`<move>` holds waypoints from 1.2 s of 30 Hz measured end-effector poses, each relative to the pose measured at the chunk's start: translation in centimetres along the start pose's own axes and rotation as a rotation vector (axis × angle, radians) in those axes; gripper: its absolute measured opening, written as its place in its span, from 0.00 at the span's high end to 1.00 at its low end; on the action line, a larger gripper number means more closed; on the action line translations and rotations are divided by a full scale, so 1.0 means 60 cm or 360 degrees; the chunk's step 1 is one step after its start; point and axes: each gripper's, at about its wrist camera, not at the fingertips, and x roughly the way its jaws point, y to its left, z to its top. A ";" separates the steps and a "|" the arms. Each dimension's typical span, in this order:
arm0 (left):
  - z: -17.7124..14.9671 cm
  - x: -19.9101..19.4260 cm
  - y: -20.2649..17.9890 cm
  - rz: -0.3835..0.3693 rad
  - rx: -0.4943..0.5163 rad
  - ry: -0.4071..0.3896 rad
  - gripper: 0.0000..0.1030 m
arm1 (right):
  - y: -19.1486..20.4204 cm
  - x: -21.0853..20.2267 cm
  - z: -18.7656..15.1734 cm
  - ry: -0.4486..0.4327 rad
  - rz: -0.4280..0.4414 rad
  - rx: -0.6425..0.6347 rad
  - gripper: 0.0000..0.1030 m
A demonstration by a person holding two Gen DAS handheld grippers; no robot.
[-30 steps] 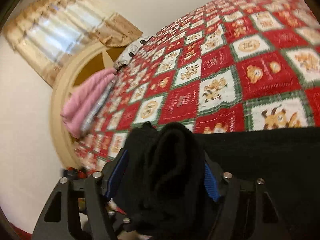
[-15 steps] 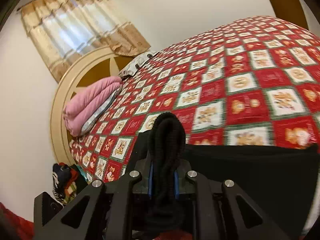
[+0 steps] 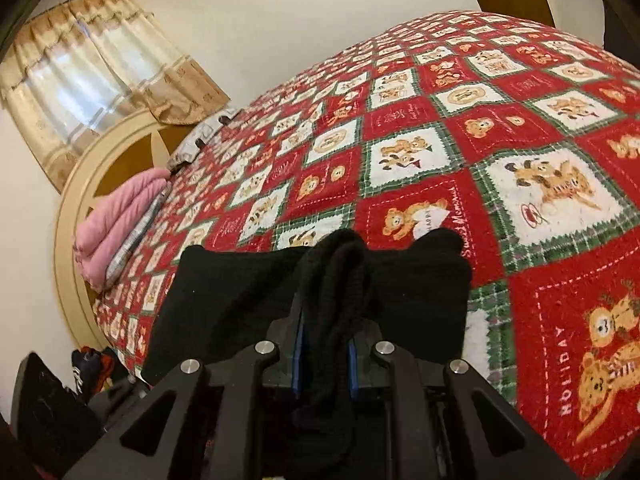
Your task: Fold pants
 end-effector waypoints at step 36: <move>-0.060 -0.080 0.202 0.0605 -0.0259 0.0137 0.35 | 0.113 -0.172 -0.092 -0.0178 -0.0520 -0.0392 0.97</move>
